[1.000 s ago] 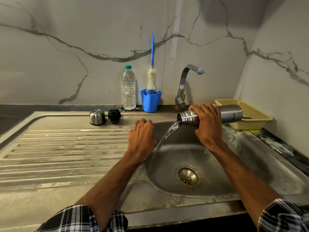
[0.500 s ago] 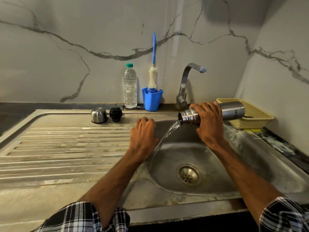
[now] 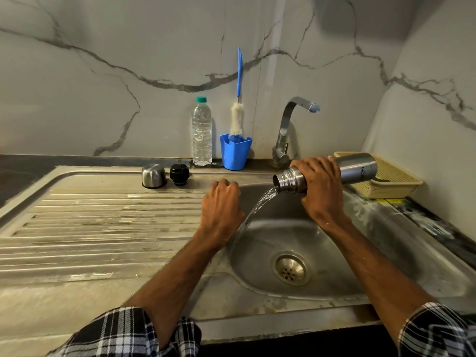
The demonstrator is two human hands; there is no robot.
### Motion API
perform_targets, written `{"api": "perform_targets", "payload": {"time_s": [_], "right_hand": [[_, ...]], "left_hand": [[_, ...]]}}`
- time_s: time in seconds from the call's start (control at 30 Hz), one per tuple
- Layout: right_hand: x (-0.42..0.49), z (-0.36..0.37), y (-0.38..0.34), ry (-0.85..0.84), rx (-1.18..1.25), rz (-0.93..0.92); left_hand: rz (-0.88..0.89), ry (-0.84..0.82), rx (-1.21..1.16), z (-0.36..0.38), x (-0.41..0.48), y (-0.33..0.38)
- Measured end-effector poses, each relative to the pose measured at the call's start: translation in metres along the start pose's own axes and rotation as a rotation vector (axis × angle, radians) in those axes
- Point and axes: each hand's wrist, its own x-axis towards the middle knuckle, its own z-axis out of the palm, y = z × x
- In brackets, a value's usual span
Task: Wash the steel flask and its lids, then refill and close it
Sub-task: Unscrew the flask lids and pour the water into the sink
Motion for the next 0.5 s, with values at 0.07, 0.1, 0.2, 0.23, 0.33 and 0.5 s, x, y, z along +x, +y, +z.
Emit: {"api": "perform_targets", "payload": {"time_s": [0.07, 0.1, 0.2, 0.23, 0.33, 0.5], "right_hand": [[-0.001, 0.001, -0.001, -0.008, -0.002, -0.007], [-0.001, 0.001, -0.001, -0.009, -0.005, -0.012], [-0.002, 0.001, -0.002, -0.004, -0.014, -0.026], [-0.002, 0.001, -0.003, -0.008, -0.018, -0.027], [-0.003, 0.001, -0.006, -0.023, -0.04, -0.036], [-0.004, 0.001, -0.012, -0.021, -0.06, -0.09]], "left_hand": [[-0.001, 0.005, 0.003, 0.0, -0.001, 0.001], [0.001, 0.009, 0.005, 0.001, -0.001, 0.001], [0.009, 0.001, 0.005, 0.0, -0.001, 0.003], [0.012, -0.007, 0.006, 0.0, 0.0, 0.003], [0.02, -0.009, 0.019, 0.001, -0.001, 0.003], [0.031, -0.002, 0.04, 0.005, -0.003, 0.005]]}}
